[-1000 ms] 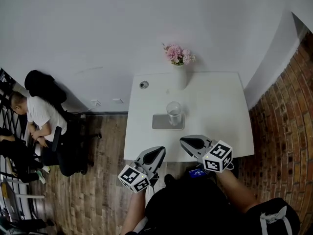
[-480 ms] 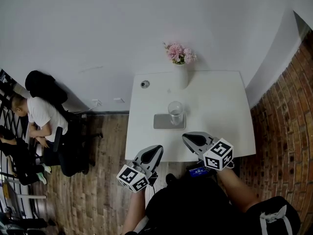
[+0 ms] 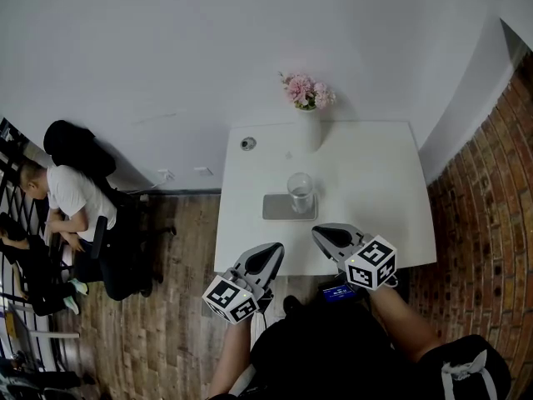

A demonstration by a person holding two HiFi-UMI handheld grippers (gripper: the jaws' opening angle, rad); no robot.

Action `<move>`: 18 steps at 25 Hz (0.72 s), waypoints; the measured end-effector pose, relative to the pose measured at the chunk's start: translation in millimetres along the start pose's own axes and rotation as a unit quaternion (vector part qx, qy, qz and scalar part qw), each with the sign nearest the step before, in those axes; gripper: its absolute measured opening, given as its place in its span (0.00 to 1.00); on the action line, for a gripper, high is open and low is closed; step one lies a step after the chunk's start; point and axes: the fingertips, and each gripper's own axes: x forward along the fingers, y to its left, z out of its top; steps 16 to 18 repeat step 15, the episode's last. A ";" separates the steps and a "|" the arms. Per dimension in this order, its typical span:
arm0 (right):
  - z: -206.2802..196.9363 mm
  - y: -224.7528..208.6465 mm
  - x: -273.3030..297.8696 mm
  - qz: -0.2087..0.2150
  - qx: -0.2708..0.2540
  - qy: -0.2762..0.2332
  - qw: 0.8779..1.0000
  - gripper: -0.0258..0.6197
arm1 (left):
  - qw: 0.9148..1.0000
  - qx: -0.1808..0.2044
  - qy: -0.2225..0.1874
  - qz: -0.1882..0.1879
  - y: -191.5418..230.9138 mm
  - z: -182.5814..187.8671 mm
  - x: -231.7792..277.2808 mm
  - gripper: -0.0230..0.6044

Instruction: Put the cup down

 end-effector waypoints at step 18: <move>-4.7 3.7 -1.9 -0.005 0.000 0.005 1.000 0.06 | 1.000 -0.001 0.008 0.005 -3.7 -5.9 -2.6 0.05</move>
